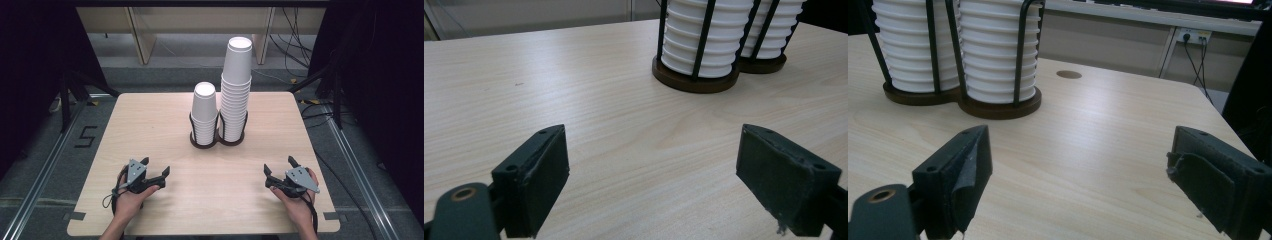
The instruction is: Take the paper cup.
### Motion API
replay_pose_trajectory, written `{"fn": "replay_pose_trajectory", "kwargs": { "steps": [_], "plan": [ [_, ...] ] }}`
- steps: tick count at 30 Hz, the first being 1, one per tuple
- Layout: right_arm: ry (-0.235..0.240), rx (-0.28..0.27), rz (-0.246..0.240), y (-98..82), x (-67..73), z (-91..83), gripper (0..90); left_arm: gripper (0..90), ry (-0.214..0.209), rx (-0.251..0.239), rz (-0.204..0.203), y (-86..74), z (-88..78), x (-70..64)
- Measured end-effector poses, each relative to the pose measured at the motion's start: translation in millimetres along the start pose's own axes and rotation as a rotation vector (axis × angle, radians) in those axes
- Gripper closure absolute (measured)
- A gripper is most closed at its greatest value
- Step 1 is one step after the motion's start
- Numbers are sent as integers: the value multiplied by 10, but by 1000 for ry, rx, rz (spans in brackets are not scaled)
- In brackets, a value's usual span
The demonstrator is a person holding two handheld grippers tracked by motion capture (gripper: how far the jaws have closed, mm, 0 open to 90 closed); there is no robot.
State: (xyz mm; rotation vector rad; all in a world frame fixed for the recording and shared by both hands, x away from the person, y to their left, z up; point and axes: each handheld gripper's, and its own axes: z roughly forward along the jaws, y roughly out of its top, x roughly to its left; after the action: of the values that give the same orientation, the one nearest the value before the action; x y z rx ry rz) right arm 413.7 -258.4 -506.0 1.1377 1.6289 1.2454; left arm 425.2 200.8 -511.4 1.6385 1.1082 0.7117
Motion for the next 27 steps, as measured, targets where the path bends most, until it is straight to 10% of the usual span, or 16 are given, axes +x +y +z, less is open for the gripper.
{"fn": "replay_pose_trajectory", "kwargs": {
  "steps": [27],
  "plan": [
    [12, -1, 23, 84, -33, 49, 120, 7, -122, 10, 30, 228, 57, -147]
  ]
}}
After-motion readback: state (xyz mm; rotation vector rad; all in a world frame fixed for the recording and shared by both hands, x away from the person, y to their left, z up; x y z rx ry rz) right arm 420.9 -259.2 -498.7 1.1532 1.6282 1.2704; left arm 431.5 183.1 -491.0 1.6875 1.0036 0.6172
